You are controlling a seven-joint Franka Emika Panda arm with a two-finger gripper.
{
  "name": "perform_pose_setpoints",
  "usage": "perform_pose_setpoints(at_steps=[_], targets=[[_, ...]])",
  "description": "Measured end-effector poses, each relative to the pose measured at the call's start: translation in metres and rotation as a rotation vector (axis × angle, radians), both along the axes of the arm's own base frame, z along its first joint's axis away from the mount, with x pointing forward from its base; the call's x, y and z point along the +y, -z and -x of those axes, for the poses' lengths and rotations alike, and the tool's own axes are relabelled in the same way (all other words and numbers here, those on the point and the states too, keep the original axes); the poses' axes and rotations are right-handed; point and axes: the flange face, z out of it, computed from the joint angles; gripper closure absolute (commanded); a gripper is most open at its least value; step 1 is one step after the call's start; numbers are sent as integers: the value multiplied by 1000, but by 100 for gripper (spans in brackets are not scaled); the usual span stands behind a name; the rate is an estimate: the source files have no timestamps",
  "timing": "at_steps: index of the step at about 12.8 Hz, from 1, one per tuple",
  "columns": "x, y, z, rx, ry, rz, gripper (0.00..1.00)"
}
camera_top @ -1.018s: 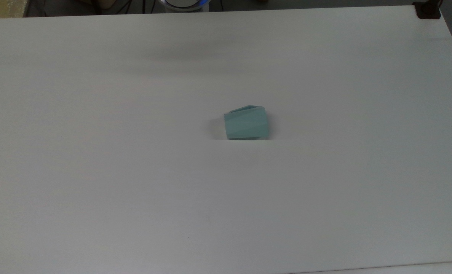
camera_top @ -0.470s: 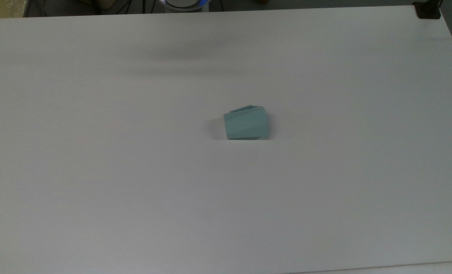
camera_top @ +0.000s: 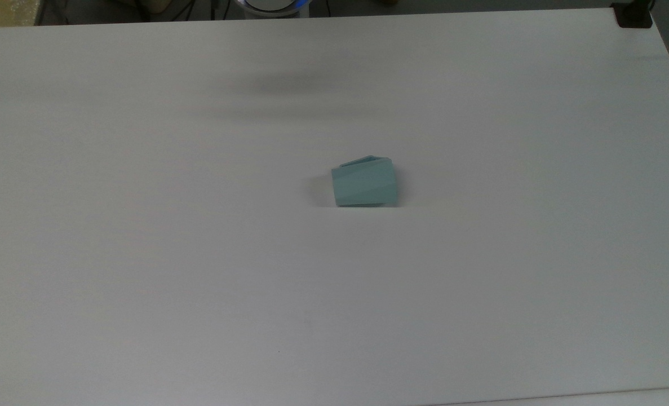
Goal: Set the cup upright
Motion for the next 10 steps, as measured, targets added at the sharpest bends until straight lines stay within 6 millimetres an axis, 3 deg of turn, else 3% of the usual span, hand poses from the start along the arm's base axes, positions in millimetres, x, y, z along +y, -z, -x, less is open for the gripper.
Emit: perform_pose_setpoints(at_steps=[3,7,10], targets=[[76,16,-10,4,-64,77,0],[146,26,-43,-39,15,99,0],[212,74,-62,-41,13,180,0]])
